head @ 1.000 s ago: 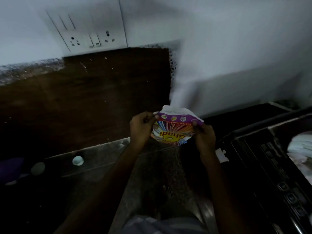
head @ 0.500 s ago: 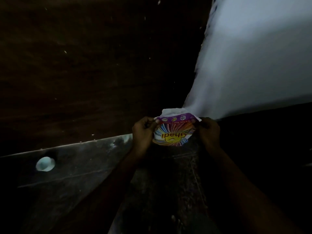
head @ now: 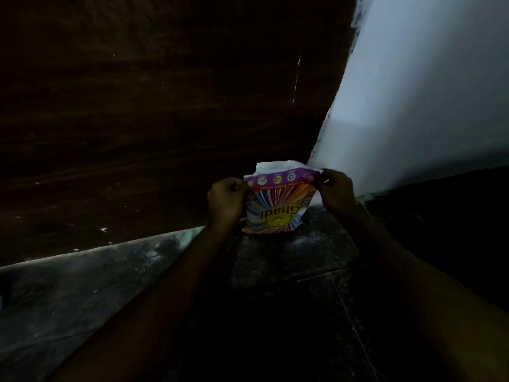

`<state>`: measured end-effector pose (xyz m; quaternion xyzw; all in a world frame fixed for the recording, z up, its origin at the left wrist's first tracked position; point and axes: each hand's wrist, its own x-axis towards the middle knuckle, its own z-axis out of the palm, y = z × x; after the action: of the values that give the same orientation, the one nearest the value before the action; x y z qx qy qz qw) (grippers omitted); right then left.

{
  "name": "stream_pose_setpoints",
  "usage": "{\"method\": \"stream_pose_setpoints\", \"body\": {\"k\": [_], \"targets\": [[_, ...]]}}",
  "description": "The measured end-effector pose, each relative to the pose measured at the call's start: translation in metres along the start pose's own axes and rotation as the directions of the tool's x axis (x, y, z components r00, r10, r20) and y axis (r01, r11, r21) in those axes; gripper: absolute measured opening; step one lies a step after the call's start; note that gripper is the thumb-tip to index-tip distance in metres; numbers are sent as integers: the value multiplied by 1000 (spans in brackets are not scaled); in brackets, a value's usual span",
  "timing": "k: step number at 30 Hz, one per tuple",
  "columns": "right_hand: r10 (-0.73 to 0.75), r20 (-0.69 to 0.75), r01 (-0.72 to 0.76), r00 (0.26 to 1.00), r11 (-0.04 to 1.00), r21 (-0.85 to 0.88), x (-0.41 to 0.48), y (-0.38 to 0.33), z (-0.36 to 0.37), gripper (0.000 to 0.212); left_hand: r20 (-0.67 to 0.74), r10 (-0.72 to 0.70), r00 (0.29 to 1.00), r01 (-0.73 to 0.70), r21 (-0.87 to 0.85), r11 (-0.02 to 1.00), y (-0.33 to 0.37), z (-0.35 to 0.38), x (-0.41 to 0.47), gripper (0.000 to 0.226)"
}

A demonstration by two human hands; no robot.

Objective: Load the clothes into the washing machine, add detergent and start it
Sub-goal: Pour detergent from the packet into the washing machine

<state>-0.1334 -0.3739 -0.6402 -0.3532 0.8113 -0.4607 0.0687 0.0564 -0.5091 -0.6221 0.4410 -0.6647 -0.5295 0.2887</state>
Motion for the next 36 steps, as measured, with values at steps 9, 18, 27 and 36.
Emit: {"method": "stream_pose_setpoints", "body": {"k": [9, 18, 27, 36], "targets": [[-28, -148, 6, 989, 989, -148, 20, 11, 30, 34, -3, 89, 996, -88, 122, 989, -6, 15, 3, 21], [-52, -83, 35, 995, 980, -194, 9, 14, 24, 28, -153, 107, 982, -84, 152, 985, -13, 16, 23, 22], [-19, -58, 2, 998, 961, -276, -16, 22, 18, 22, -152, 309, 939, -274, 211, 938, -23, 31, -8, 29], [29, -40, -35, 999, 988, -151, -50, -7, 1, 39, 245, 202, 948, -288, 396, 872, -20, 31, -42, 33]]}}
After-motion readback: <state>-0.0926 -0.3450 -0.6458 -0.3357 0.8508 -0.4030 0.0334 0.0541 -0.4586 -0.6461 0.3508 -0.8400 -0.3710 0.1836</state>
